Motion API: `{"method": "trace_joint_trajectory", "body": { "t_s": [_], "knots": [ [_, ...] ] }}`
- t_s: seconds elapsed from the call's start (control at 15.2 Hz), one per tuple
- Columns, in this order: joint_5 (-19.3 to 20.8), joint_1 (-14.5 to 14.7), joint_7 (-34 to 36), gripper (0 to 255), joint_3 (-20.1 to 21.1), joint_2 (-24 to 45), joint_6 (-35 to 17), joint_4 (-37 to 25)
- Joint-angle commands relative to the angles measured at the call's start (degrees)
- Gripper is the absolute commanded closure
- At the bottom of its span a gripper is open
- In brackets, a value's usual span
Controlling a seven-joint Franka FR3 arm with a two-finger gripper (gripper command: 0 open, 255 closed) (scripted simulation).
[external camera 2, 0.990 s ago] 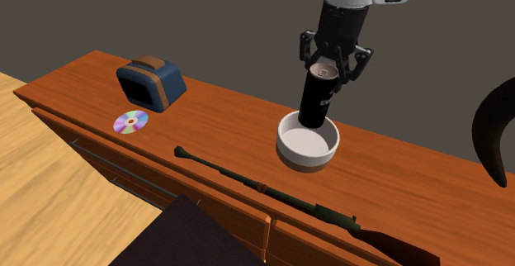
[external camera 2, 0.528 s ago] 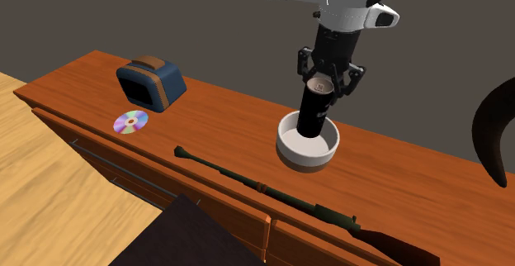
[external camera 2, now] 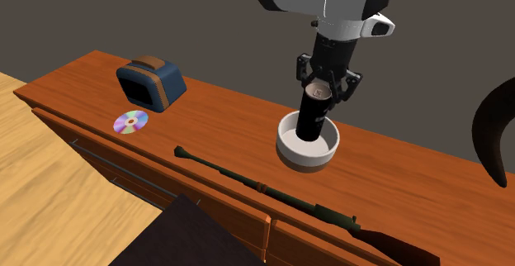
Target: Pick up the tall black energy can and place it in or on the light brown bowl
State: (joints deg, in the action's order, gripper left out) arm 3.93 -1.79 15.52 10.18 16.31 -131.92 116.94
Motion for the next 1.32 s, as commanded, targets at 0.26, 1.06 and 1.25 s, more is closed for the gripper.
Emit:
{"method": "trace_joint_trajectory", "body": {
  "t_s": [0.26,1.06,1.25],
  "knots": [
    [0.0,0.0,0.01,0,0.0,-0.02,-0.02,0.0],
    [-1.09,-0.27,-0.73,0,0.36,-3.99,6.41,-2.53],
    [-1.09,-0.27,-0.73,0,0.36,-3.99,6.41,-2.53]
  ]
}}
